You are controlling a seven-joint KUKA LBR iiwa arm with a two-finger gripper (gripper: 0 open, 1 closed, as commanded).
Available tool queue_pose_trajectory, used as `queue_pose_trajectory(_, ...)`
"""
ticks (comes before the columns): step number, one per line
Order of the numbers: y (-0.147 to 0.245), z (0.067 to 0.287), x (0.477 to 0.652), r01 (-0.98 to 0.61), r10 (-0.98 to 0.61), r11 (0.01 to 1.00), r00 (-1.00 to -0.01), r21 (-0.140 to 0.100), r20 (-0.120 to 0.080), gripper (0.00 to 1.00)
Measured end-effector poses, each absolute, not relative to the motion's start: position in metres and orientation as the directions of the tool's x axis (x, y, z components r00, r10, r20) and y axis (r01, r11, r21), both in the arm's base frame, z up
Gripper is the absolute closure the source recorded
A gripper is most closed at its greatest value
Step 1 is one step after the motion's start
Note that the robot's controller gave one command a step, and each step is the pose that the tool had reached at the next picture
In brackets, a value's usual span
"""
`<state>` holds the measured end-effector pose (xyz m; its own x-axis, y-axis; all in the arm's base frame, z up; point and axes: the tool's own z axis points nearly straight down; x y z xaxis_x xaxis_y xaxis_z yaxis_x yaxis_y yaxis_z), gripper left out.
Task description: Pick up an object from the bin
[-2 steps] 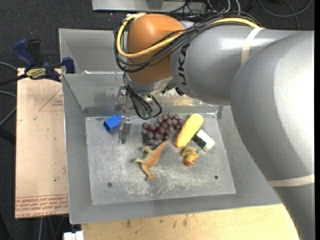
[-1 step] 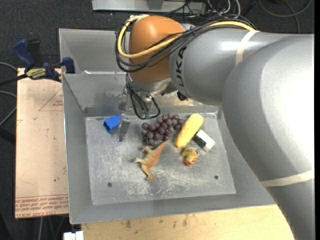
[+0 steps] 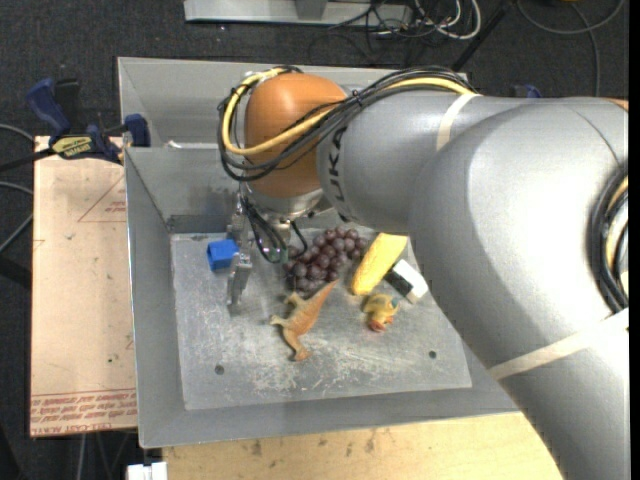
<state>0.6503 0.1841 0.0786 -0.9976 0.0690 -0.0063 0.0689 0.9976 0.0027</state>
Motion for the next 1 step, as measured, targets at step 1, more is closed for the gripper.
queue_pose_trajectory(1,0.1879,0.0700,0.6603,0.141,0.141,0.990,-0.990,0.015,-0.024,1.00)
